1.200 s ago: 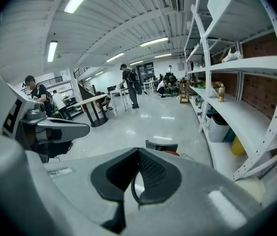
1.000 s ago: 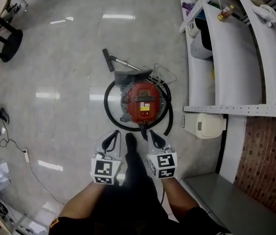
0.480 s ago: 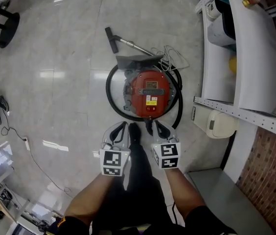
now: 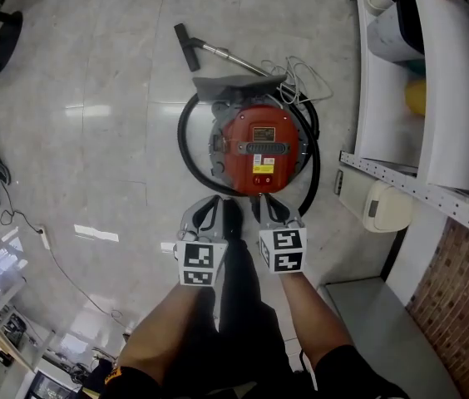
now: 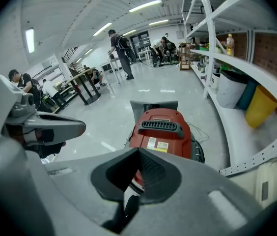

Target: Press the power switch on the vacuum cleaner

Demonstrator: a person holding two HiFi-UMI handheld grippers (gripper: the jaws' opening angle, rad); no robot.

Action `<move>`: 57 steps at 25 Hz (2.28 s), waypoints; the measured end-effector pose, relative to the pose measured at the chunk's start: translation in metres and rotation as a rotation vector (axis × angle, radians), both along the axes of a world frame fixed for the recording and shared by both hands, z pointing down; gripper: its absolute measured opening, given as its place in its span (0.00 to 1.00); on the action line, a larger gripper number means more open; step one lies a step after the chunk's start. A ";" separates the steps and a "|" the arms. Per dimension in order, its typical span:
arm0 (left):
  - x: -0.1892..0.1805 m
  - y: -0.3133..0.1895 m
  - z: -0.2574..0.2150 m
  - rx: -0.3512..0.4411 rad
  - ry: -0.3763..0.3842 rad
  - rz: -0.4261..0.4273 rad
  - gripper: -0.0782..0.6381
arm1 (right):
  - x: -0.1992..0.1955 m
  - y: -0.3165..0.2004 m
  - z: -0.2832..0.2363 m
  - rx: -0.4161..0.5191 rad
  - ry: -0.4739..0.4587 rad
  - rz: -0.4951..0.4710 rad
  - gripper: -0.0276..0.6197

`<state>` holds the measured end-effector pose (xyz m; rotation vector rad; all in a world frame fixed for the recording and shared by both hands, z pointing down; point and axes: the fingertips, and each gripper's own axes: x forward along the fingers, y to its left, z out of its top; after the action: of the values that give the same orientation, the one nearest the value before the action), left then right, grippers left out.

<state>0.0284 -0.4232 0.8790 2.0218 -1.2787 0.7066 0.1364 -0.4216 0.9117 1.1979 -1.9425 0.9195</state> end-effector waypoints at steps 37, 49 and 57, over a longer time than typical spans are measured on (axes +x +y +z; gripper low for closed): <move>-0.008 -0.001 0.080 -0.137 -0.093 0.008 0.13 | -0.008 -0.001 0.099 -0.191 0.052 -0.079 0.03; -0.021 0.000 0.062 -0.126 -0.078 -0.047 0.13 | -0.020 -0.006 0.100 -0.163 0.106 -0.129 0.03; -0.022 0.005 0.043 -0.094 -0.057 -0.058 0.13 | -0.018 -0.005 0.057 -0.090 0.064 -0.058 0.03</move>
<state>0.0064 -0.4186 0.9216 1.8941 -1.3063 0.7879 0.1187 -0.4270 0.9682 1.1007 -1.8552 0.9176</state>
